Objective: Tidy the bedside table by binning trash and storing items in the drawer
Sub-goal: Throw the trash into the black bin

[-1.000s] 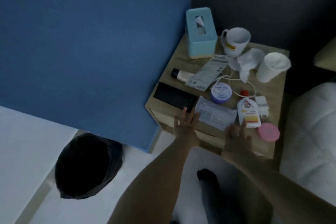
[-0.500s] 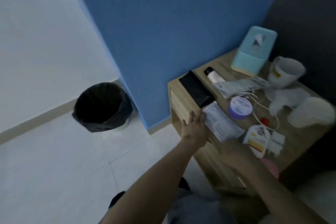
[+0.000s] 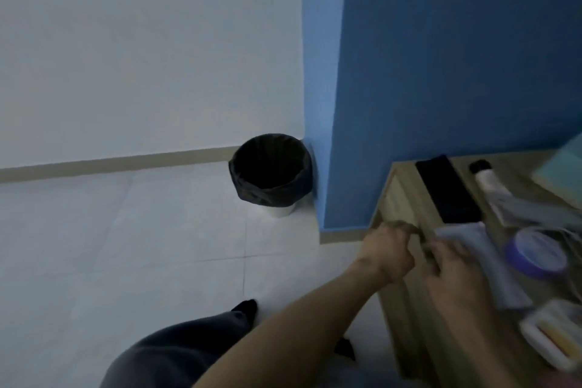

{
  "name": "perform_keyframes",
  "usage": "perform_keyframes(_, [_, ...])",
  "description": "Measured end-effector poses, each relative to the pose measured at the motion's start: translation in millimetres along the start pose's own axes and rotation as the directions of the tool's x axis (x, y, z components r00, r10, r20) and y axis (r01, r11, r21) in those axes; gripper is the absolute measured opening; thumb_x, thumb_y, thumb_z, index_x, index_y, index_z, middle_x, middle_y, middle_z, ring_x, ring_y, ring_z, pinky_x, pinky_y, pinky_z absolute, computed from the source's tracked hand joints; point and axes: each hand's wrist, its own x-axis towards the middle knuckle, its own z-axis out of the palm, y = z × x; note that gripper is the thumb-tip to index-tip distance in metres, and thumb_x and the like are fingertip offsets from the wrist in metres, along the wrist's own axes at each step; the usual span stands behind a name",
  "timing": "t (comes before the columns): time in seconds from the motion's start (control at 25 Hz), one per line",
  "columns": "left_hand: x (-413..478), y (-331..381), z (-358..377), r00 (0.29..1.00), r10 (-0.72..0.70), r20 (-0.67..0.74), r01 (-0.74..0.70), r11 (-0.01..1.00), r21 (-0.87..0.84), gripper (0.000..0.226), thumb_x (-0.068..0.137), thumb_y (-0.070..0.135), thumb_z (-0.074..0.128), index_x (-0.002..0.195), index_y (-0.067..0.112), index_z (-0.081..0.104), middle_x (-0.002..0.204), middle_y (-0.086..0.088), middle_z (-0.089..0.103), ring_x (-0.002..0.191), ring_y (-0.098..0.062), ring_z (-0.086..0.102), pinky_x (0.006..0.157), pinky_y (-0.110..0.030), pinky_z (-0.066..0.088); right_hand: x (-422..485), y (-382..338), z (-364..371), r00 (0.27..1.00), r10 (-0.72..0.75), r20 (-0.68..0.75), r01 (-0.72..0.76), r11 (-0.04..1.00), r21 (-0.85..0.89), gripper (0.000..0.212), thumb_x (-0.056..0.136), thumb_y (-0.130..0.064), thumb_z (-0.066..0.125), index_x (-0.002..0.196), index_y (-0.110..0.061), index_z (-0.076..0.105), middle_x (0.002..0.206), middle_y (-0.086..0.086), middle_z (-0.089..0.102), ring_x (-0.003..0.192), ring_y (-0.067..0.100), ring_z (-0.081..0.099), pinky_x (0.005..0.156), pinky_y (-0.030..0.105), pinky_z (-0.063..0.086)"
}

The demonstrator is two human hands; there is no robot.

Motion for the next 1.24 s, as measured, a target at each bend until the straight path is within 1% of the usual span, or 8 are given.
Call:
perform_keyframes(0.12, [6.6, -86.9, -26.2, 0.888, -0.403, -0.220, 0.307, 0.878, -0.367, 0.040, 0.080, 0.003, 0.046, 0.117, 0.009, 0.059, 0.119, -0.015, 0.062, 0.110, -0.031, 0.057, 0.094, -0.038, 0.048, 39.7, -43.9, 72.7, 0.987, -0.125, 0.097, 0.095, 0.960, 0.264, 0.024, 0.082, -0.004, 0.054, 0.088, -0.023, 0.068, 0.098, 0.009, 0.069, 0.094, 0.030, 0.062, 0.078, 0.033, 0.048])
perform_keyframes(0.24, [11.3, -191.8, -44.8, 0.660, -0.744, -0.107, 0.447, 0.503, -0.740, 0.028, 0.086, 0.004, 0.044, 0.110, 0.009, 0.057, 0.107, -0.012, 0.059, 0.097, -0.026, 0.056, 0.088, -0.036, 0.050, 90.9, -94.7, 153.6, 0.866, 0.060, 0.496, -0.395, 0.691, 0.606, 0.015, 0.088, -0.014, 0.056, 0.085, -0.024, 0.065, 0.109, 0.009, 0.065, 0.097, 0.026, 0.060, 0.076, 0.036, 0.049])
perform_keyframes(0.4, [46.2, -299.9, -55.1, 0.578, -0.796, 0.179, 0.276, -0.016, -0.961, 0.031, 0.092, 0.014, 0.049, 0.122, 0.005, 0.050, 0.114, -0.011, 0.047, 0.106, -0.029, 0.050, 0.078, -0.038, 0.049, 160.9, -143.7, 234.9, 0.616, 0.054, 0.786, -0.788, 0.071, 0.612, 0.038, 0.095, -0.029, 0.042, 0.121, -0.002, 0.048, 0.125, 0.019, 0.052, 0.096, 0.030, 0.057, 0.087, 0.039, 0.044])
perform_keyframes(0.52, [78.6, -360.0, -56.1, 0.577, -0.785, 0.223, 0.158, -0.161, -0.974, 0.046, 0.094, 0.026, 0.052, 0.133, 0.005, 0.040, 0.118, -0.012, 0.048, 0.108, -0.031, 0.051, 0.084, -0.040, 0.050, 215.7, -161.7, 295.5, 0.582, 0.072, 0.810, -0.800, -0.128, 0.586, 0.066, 0.091, -0.039, 0.049, 0.140, -0.001, 0.029, 0.142, 0.021, 0.038, 0.122, 0.032, 0.047, 0.101, 0.037, 0.040])
perform_keyframes(0.76, [115.8, -428.5, -49.8, 0.498, -0.841, 0.214, 0.110, -0.184, -0.977, 0.053, 0.087, 0.025, 0.061, 0.130, 0.004, 0.036, 0.124, -0.019, 0.057, 0.104, -0.035, 0.062, 0.043, -0.029, 0.055, 263.1, -188.5, 368.7, 0.623, 0.136, 0.770, -0.769, -0.070, 0.635, 0.040, 0.087, -0.036, 0.057, 0.118, -0.012, 0.047, 0.091, 0.009, 0.053, 0.090, 0.024, 0.055, 0.092, 0.036, 0.046])
perform_keyframes(0.92, [118.3, -446.1, -47.6, 0.450, -0.863, 0.232, 0.140, -0.188, -0.972, 0.065, 0.080, 0.007, 0.057, 0.137, 0.007, 0.024, 0.128, -0.020, 0.051, 0.106, -0.033, 0.061, 0.050, -0.028, 0.056, 268.0, -191.4, 389.5, 0.559, 0.242, 0.793, -0.811, -0.038, 0.583, 0.009, 0.091, -0.015, 0.047, 0.089, -0.006, 0.051, 0.085, 0.012, 0.051, 0.075, 0.023, 0.052, 0.084, 0.033, 0.048])
perform_keyframes(1.08, [97.9, -430.8, -33.8, 0.417, -0.863, 0.286, 0.170, -0.235, -0.957, 0.078, 0.080, -0.004, 0.047, 0.144, 0.013, 0.006, 0.128, -0.021, 0.045, 0.101, -0.035, 0.060, 0.047, -0.031, 0.057, 247.6, -175.9, 391.8, 0.539, 0.325, 0.777, -0.825, 0.017, 0.565, 0.021, 0.086, -0.001, 0.038, 0.067, -0.009, 0.041, 0.068, 0.012, 0.039, 0.061, 0.019, 0.043, 0.052, 0.031, 0.054])
perform_keyframes(1.24, [63.1, -407.0, -12.4, 0.418, -0.851, 0.319, 0.176, -0.269, -0.947, 0.083, 0.079, -0.008, 0.044, 0.145, 0.016, 0.001, 0.117, -0.017, 0.044, 0.100, -0.037, 0.059, 0.057, -0.035, 0.059, 206.9, -158.2, 377.1, 0.514, 0.398, 0.759, -0.839, 0.049, 0.542, 0.016, 0.084, 0.003, 0.039, 0.074, -0.005, 0.047, 0.073, 0.013, 0.047, 0.064, 0.024, 0.047, 0.069, 0.035, 0.049])
